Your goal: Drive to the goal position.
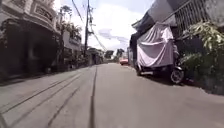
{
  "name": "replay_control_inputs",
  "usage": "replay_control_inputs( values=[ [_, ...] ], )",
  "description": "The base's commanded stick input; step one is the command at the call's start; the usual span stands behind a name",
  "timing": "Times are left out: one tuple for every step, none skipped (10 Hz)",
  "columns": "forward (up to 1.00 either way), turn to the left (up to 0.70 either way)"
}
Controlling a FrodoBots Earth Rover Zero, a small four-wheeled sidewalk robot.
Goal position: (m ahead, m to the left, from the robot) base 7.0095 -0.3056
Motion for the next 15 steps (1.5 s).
replay_control_inputs(
  values=[
    [1.0,0.0],
    [1.0,0.0],
    [1.0,0.0],
    [1.0,0.0],
    [1.0,0.0],
    [1.0,0.0],
    [1.0,0.0],
    [1.0,0.0],
    [1.0,0.0],
    [1.0,0.0],
    [1.0,0.0],
    [1.0,0.0],
    [1.0,0.0],
    [1.0,0.0],
    [1.0,0.0]
  ],
)
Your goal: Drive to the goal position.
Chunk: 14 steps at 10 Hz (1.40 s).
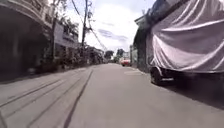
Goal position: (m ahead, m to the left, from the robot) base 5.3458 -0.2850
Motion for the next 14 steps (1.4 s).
replay_control_inputs(
  values=[
    [1.0,0.0],
    [1.0,0.0],
    [1.0,0.0],
    [1.0,0.0],
    [1.0,0.0],
    [1.0,0.0],
    [1.0,0.0],
    [1.0,0.0],
    [1.0,0.0],
    [1.0,0.0],
    [1.0,0.0],
    [1.0,0.0],
    [1.0,0.0],
    [1.0,0.0]
  ],
)
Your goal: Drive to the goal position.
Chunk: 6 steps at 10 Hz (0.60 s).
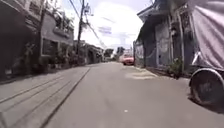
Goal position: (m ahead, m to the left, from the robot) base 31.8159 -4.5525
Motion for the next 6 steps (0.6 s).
replay_control_inputs(
  values=[
    [1.0,0.0],
    [1.0,0.0],
    [1.0,0.0],
    [1.0,0.0],
    [1.0,0.0],
    [1.0,0.0]
  ],
)
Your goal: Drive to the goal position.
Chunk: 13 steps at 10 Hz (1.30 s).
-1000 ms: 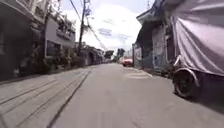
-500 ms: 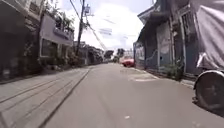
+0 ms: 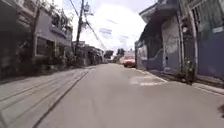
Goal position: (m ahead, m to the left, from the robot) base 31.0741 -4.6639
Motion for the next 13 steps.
replay_control_inputs(
  values=[
    [1.0,0.0],
    [1.0,0.0],
    [1.0,0.0],
    [1.0,0.0],
    [1.0,0.0],
    [1.0,0.0],
    [1.0,0.0],
    [1.0,0.0],
    [1.0,0.0],
    [1.0,0.0],
    [1.0,0.0],
    [1.0,0.0],
    [1.0,0.0]
  ],
)
